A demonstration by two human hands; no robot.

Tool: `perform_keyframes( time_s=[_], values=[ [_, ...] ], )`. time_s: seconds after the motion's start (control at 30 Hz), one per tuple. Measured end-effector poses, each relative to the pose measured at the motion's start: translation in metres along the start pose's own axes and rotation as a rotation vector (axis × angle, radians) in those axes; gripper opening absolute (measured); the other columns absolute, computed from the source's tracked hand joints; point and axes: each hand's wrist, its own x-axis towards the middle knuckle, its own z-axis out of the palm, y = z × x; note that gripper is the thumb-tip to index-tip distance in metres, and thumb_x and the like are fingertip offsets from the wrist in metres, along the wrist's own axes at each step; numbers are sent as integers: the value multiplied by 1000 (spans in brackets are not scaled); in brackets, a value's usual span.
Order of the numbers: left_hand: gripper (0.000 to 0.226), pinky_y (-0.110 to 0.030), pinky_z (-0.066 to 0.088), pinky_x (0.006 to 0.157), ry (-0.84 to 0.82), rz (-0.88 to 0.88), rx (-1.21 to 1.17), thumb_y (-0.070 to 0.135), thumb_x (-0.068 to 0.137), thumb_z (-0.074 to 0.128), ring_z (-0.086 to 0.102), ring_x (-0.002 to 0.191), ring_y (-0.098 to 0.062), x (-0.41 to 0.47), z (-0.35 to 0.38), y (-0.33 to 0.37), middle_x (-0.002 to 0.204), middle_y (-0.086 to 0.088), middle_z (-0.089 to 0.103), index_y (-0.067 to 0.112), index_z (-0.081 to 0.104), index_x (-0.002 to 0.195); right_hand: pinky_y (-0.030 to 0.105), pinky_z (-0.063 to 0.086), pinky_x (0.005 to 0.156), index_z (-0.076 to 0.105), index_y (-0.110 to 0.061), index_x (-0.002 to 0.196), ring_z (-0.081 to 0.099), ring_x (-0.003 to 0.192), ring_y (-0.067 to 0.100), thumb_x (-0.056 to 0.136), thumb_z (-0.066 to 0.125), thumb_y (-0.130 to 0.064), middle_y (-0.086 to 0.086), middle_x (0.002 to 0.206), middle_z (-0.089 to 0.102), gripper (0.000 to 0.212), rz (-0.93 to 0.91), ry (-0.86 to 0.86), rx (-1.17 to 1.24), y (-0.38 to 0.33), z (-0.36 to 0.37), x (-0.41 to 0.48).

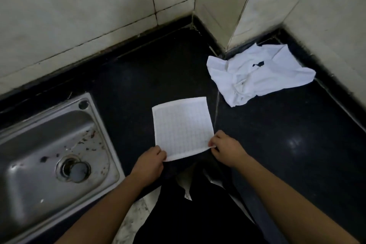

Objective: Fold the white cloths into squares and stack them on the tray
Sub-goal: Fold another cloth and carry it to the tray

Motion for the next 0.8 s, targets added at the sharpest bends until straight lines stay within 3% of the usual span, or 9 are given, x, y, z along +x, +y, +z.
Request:
perform_keyframes(
  time_s=[0.1, 0.17, 0.23, 0.33, 0.5, 0.63, 0.8],
  values=[
    [22, -33, 45, 54, -25, 14, 15, 6, 63, 72, 53, 68, -22, 4, -11, -3, 78, -1, 57, 16, 57, 76, 34, 51, 91, 70, -21, 115, 62, 103, 21, 95, 58, -22, -3, 121, 52, 24, 20, -63, 39, 3, -7, 5],
    [14, -31, 44, 63, -11, -62, -69, 11, 73, 66, 54, 78, -19, 11, -23, -6, 83, 3, 60, 19, 60, 83, 33, 52, 94, 72, -22, 114, 62, 99, 16, 94, 61, -21, -7, 108, 55, 23, 59, -62, 142, 5, -15, 13],
    [14, -30, 46, 70, 36, -222, -250, 14, 81, 65, 56, 85, -14, 24, -38, -9, 89, 7, 63, 20, 63, 93, 29, 52, 92, 74, -21, 111, 61, 92, 11, 92, 66, -19, -9, 99, 61, 21, 125, 31, 296, 8, -24, 24],
    [20, -26, 49, 72, 201, -491, -606, 8, 84, 70, 59, 79, -11, 50, -57, -16, 87, 5, 64, 20, 64, 98, 17, 50, 82, 74, -20, 109, 65, 92, 10, 90, 72, -18, -5, 98, 71, 19, 256, 172, 593, 11, -36, 43],
    [18, -25, 51, 80, 383, -698, -890, 10, 89, 71, 62, 87, -11, 92, -69, -28, 96, 0, 65, 16, 66, 105, 7, 43, 74, 72, -21, 109, 61, 80, 5, 91, 73, -23, -7, 85, 64, 18, 295, 328, 823, 8, -48, 87],
    [17, -28, 52, 85, 461, -761, -844, 17, 91, 70, 62, 88, -7, 111, -64, -38, 94, 6, 65, 15, 68, 108, 15, 47, 79, 71, -25, 114, 63, 82, 10, 96, 66, -29, -3, 89, 66, 20, 251, 420, 734, 4, -46, 112],
    [16, -19, 48, 75, 516, -707, -701, 21, 94, 66, 58, 80, -1, 124, -56, -46, 89, 8, 63, 15, 67, 109, 21, 46, 82, 69, -23, 123, 61, 84, 13, 99, 60, -31, -1, 94, 61, 26, 206, 517, 599, 2, -37, 134]
  ],
)
